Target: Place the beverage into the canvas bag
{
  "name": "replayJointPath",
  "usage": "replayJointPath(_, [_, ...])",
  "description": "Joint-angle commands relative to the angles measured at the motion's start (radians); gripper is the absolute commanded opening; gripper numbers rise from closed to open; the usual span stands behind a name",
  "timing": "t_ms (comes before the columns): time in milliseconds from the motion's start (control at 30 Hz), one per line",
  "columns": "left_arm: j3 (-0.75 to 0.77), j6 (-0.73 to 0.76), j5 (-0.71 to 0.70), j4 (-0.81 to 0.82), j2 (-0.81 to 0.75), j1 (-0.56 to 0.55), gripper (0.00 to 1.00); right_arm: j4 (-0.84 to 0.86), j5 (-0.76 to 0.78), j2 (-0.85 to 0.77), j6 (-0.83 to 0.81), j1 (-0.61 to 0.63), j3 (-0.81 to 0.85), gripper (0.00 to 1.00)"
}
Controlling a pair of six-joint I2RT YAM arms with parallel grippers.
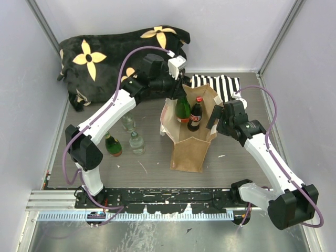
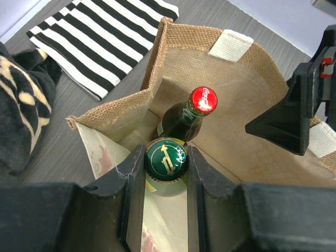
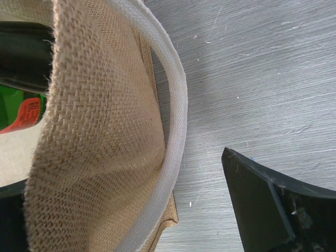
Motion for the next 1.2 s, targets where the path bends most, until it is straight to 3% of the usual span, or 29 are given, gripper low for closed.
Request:
replayJointPath(0, [-0.022, 0.046, 0.037, 0.198, -0.026, -0.020, 0.00, -0.022, 0.011, 0.011, -0.021, -0.002, 0.035, 1.00])
replayJointPath(500, [-0.213, 0.199, -0.026, 0.310, -0.010, -0.069, 0.00, -0.041, 0.020, 0.024, -0.024, -0.001, 0.051, 1.00])
replayJointPath(1167, [-0.395, 0.198, -0.099, 0.442, -0.033, -0.085, 0.00, -0.063, 0.016, 0.028, -0.029, -0.001, 0.059, 1.00])
